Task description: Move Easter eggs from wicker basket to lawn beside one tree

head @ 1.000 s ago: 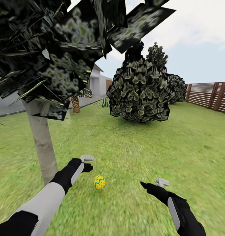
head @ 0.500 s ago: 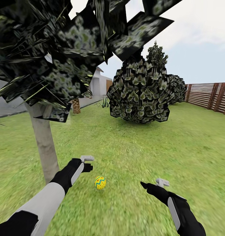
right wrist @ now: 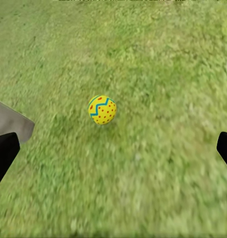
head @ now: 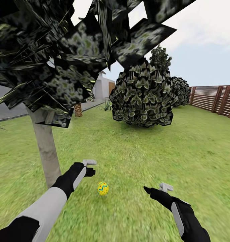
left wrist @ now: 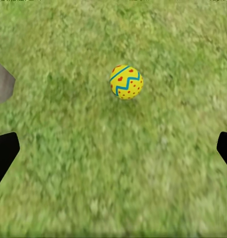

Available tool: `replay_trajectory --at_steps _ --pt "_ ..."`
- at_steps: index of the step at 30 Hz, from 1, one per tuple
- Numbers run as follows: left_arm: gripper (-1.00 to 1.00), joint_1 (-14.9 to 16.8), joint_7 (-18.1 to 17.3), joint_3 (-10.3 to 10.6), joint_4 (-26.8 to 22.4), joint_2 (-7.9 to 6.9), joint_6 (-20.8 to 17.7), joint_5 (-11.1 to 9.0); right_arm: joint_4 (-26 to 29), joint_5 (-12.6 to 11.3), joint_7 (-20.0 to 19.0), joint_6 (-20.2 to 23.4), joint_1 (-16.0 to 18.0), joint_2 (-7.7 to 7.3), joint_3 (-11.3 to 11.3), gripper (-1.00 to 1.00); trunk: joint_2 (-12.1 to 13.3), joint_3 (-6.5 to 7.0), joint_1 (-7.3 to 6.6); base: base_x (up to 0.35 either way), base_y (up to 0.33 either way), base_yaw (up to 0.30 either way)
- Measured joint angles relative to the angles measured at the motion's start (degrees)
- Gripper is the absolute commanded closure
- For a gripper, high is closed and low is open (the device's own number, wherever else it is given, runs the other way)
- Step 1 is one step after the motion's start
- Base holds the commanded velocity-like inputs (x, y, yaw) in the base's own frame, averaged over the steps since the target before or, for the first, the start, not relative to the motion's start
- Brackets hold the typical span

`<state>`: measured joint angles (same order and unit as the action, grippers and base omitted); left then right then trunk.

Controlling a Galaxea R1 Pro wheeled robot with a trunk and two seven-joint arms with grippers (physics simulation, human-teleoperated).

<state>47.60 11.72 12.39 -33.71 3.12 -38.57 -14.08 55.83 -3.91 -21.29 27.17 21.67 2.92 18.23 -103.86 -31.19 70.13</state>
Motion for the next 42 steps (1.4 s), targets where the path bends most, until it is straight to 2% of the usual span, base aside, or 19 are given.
replay_trajectory --at_steps 9,20,42 --pt "-1.00 0.0 0.0 0.0 0.0 0.25 0.0 0.1 0.0 0.0 0.0 0.0 0.0 0.00 0.0 -1.00 3.6 1.62 -1.97 -0.008 0.000 0.000" --pt "-1.00 0.0 0.0 0.0 0.0 0.27 0.0 0.1 0.0 0.0 0.0 0.0 0.0 0.00 0.0 -1.00 8.0 3.59 -4.39 -0.131 0.041 0.000" --pt "-1.00 0.0 0.0 0.0 0.0 0.27 0.0 0.0 0.0 0.0 0.0 0.1 0.0 0.00 0.0 -1.00 16.8 7.54 -9.23 -0.006 0.001 0.000"
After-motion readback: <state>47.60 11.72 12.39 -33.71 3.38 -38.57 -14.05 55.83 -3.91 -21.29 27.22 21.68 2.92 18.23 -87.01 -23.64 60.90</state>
